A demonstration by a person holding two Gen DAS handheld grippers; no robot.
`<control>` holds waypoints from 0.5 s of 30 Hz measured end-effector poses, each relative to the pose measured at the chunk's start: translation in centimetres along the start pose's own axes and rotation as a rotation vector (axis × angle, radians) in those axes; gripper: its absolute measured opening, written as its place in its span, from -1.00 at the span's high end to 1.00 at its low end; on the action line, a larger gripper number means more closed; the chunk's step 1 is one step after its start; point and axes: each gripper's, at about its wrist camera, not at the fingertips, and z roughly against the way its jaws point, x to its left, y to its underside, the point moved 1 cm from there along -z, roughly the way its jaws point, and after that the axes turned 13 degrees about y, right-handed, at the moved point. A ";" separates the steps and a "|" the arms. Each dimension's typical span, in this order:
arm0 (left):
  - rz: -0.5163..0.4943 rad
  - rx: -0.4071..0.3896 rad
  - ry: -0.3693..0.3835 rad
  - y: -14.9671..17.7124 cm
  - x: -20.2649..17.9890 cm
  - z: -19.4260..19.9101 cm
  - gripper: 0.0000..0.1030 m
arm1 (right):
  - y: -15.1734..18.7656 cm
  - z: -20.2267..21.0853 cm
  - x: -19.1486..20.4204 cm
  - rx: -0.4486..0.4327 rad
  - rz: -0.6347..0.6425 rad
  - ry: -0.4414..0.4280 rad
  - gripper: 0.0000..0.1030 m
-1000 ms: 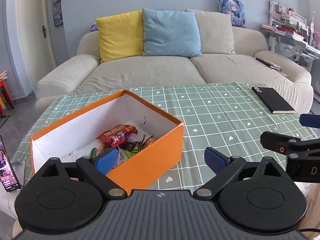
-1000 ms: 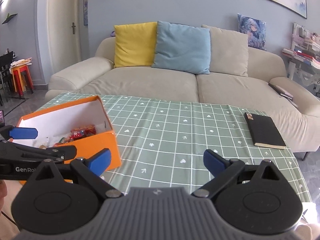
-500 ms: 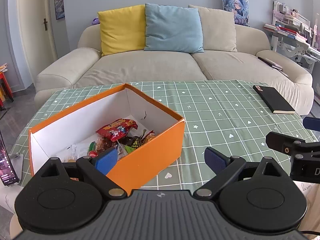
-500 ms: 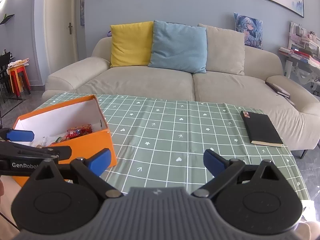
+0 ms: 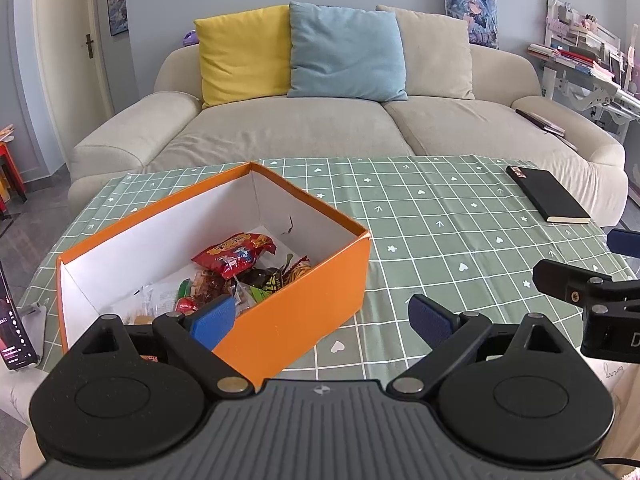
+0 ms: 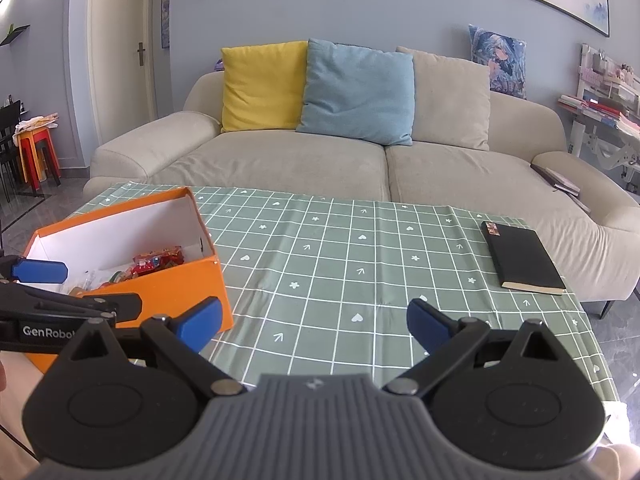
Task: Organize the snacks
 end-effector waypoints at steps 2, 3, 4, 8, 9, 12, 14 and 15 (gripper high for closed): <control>0.000 0.002 0.001 0.0 0.0 0.0 -1.00 | 0.0 -0.1 0.0 0.004 0.002 0.001 -0.86; 0.001 0.004 0.001 0.0 0.0 -0.1 -1.00 | 0.0 -0.2 0.0 0.008 0.004 0.003 -0.86; 0.000 0.005 0.001 0.0 0.0 -0.1 -1.00 | 0.1 -0.2 0.0 0.011 0.005 0.006 -0.86; -0.002 0.006 0.000 0.0 0.0 -0.1 -1.00 | 0.1 -0.4 -0.1 0.018 0.004 0.006 -0.86; -0.001 0.006 0.000 0.0 0.0 -0.1 -1.00 | 0.1 -0.3 -0.1 0.018 0.005 0.007 -0.86; -0.003 0.006 0.000 0.0 0.0 -0.1 -1.00 | 0.1 -0.3 -0.1 0.018 0.007 0.007 -0.86; -0.001 0.008 0.001 0.0 0.1 -0.1 -1.00 | 0.1 -0.3 -0.1 0.018 0.007 0.008 -0.86; 0.000 0.008 0.001 0.0 0.1 -0.1 -1.00 | 0.1 -0.4 -0.1 0.019 0.007 0.008 -0.86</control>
